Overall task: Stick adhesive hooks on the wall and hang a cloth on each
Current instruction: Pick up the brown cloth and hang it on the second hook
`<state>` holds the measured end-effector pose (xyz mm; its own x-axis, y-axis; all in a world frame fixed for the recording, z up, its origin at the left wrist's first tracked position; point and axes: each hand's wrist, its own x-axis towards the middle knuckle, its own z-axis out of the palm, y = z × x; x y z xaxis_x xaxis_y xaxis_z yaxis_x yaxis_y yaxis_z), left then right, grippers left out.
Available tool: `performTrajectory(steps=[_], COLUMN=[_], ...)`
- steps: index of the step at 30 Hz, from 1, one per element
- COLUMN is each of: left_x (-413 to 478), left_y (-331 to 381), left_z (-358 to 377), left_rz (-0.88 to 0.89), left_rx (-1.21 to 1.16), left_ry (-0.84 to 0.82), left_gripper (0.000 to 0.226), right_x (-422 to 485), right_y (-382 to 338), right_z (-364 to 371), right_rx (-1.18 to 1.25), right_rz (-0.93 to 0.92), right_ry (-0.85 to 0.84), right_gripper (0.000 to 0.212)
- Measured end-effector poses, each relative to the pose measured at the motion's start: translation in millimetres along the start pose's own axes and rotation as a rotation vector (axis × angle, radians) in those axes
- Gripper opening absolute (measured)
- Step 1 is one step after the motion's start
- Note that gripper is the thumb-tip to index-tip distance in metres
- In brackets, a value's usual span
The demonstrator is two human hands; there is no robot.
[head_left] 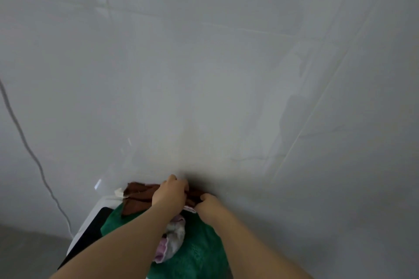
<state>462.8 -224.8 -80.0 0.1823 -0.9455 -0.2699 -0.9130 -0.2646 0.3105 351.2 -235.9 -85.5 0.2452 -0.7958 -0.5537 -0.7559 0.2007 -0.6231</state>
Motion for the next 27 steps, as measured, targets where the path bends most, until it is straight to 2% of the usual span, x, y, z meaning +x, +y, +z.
performTrajectory(steps=[3, 8, 13, 18, 24, 27], left_x=[3.6, 7.2, -4.2, -16.9, -24.6, -38.1], left_y=[-0.2, -1.3, 4.0, 19.4, 48.5, 65.4], left_z=[-13.1, -46.5, -70.1, -103.5, -147.3, -172.5], left_rz=[0.016, -0.038, -0.038, -0.001, 0.013, 0.092], left_rx=[-0.026, -0.199, -0.348, -0.556, -0.835, -1.080], left_ry=[0.048, 0.184, 0.367, 0.526, 0.555, 0.435], left_gripper=[0.028, 0.022, 0.025, 0.026, 0.022, 0.023], right_x=[-7.0, -24.2, -36.0, -47.8, -70.9, -82.9], right_y=[-5.8, -30.7, -57.9, -74.8, -96.5, -103.2], right_z=[-12.6, -36.1, -48.0, -60.2, -82.9, -98.4], right_rx=[-0.012, 0.043, 0.179, 0.189, 0.316, 0.407], right_rz=[-0.069, -0.241, -0.354, -0.438, -0.536, -0.551], right_ry=[0.124, 0.325, 0.385, 0.441, 0.473, 0.531], right_gripper=[0.035, 0.034, 0.031, 0.041, 0.048, 0.039])
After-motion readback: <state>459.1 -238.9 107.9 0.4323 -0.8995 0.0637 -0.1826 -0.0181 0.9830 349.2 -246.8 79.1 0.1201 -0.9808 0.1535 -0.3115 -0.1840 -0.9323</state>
